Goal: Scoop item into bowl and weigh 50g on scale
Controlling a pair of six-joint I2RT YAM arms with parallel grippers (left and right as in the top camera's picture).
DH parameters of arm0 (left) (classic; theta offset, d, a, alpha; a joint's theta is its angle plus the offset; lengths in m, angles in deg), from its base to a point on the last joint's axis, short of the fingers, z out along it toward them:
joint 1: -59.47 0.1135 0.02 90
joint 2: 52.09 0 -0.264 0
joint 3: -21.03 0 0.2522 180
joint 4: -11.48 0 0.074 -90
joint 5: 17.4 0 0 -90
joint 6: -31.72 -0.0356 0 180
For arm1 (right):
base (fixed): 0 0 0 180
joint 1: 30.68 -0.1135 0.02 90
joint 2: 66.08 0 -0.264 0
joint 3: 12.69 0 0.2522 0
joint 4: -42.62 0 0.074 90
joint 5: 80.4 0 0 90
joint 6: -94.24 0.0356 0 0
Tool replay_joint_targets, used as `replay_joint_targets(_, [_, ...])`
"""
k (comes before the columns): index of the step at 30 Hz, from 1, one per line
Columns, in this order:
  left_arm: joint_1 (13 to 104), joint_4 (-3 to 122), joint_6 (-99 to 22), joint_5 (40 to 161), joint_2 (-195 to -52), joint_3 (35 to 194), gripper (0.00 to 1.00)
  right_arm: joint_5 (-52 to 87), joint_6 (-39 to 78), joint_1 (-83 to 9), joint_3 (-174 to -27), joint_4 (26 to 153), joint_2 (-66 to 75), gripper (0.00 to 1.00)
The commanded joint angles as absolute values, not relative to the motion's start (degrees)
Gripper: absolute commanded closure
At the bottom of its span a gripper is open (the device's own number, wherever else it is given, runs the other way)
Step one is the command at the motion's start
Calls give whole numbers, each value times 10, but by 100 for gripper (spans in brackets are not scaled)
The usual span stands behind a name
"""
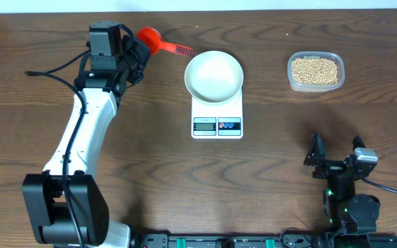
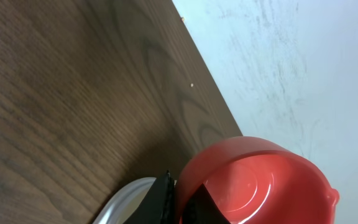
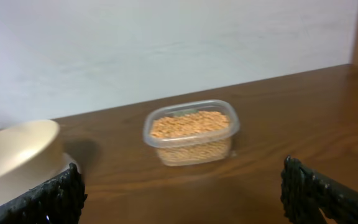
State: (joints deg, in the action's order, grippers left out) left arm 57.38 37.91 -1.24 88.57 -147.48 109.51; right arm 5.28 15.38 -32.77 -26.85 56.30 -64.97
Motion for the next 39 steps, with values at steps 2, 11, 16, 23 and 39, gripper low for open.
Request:
replay_joint_targets(2, [574,385,-10,887,-1465,1104,93,113,227,-326,-268,560,-648,1])
replay_joint_targets(11, [550,384,-12,887,-1465,1104,93,182,252,-326,-322,564,-604,1])
replay_joint_targets(16, [519,384,-23,887,-1465,1104,93,236,265,-326,-400,575,-511,1])
replay_joint_targets(23, [469,384,-22,886,-1465,1104,93,357,265,-326,-554,581,-305,1])
replay_joint_targets(39, [411,371,36,847,-1465,1104,93,594,385,-360,-841,491,149,1])
